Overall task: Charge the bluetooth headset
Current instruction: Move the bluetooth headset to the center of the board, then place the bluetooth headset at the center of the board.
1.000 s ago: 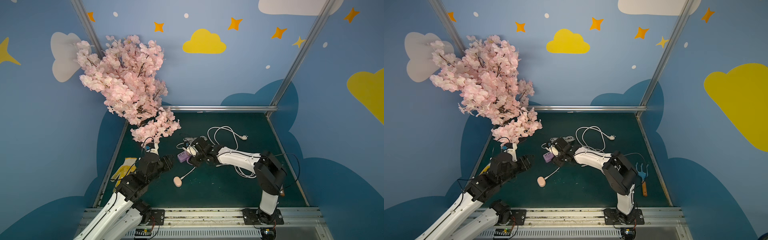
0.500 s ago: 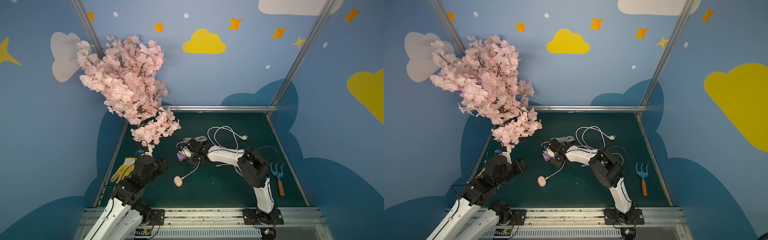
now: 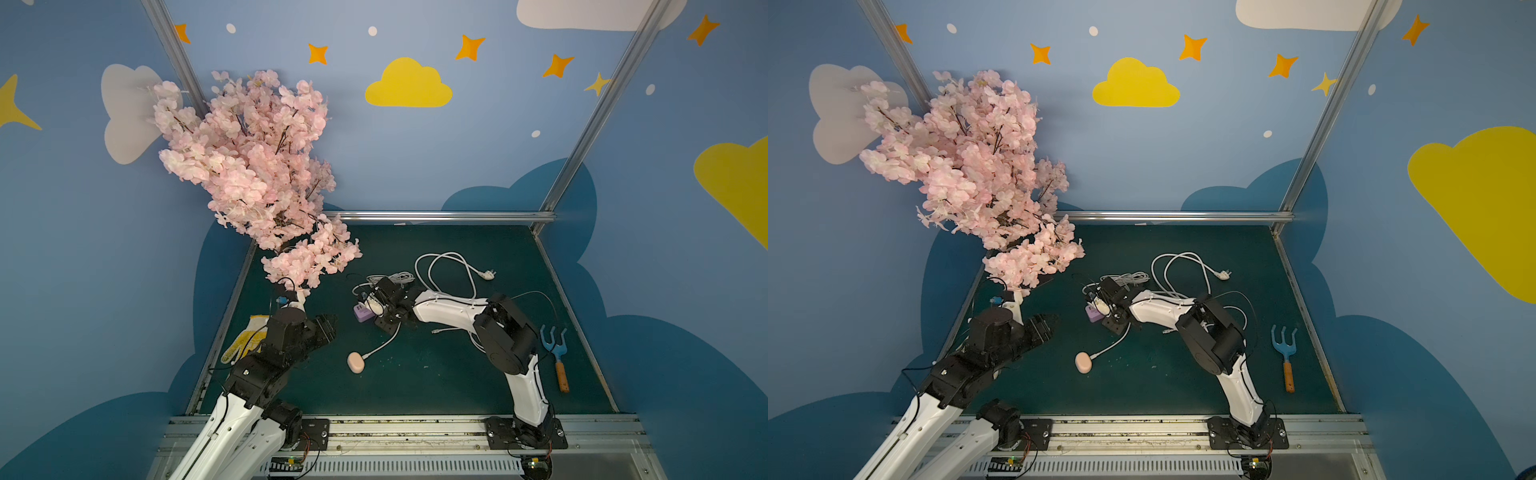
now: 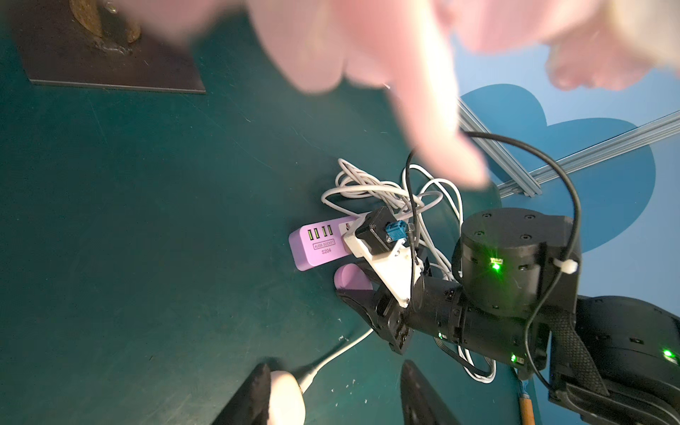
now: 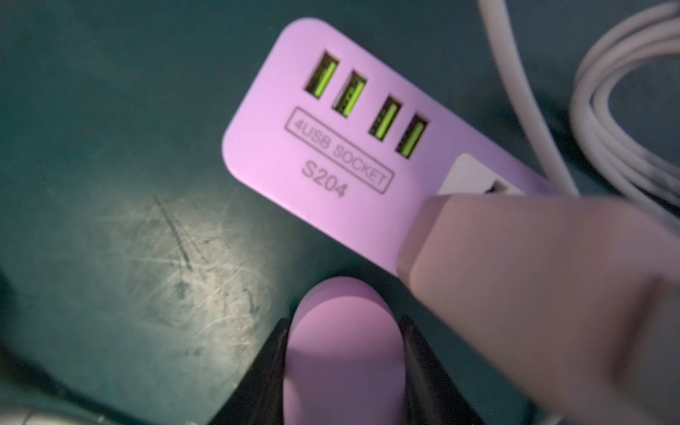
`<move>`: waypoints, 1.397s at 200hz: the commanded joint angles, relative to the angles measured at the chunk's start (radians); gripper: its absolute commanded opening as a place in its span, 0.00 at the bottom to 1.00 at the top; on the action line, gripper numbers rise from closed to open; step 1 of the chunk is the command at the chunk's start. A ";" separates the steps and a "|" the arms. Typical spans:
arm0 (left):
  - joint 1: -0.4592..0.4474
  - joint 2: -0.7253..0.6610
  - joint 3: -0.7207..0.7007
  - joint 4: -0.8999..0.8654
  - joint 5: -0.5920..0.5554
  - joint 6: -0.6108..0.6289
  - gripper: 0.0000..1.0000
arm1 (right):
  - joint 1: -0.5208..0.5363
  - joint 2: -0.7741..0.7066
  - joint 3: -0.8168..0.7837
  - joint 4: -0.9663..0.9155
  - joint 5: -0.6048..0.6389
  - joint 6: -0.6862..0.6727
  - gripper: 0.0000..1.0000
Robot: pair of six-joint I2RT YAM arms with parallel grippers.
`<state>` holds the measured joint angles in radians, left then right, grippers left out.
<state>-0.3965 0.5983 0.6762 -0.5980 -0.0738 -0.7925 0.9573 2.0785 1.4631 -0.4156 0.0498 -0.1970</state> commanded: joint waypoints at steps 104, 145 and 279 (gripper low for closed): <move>0.010 -0.005 -0.009 0.040 0.058 0.020 0.57 | 0.188 -0.464 -0.250 -0.174 -0.219 0.149 0.15; 0.006 0.075 -0.018 0.091 0.094 0.046 0.55 | 0.193 -0.469 -0.385 -0.124 -0.159 0.204 0.15; -0.089 0.243 -0.066 0.245 0.100 0.018 0.55 | 0.138 -0.470 -0.478 -0.049 -0.112 0.231 0.68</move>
<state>-0.4675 0.8097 0.6014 -0.3939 0.0334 -0.7776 1.0973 1.7172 0.9997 -0.4397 -0.0517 0.0017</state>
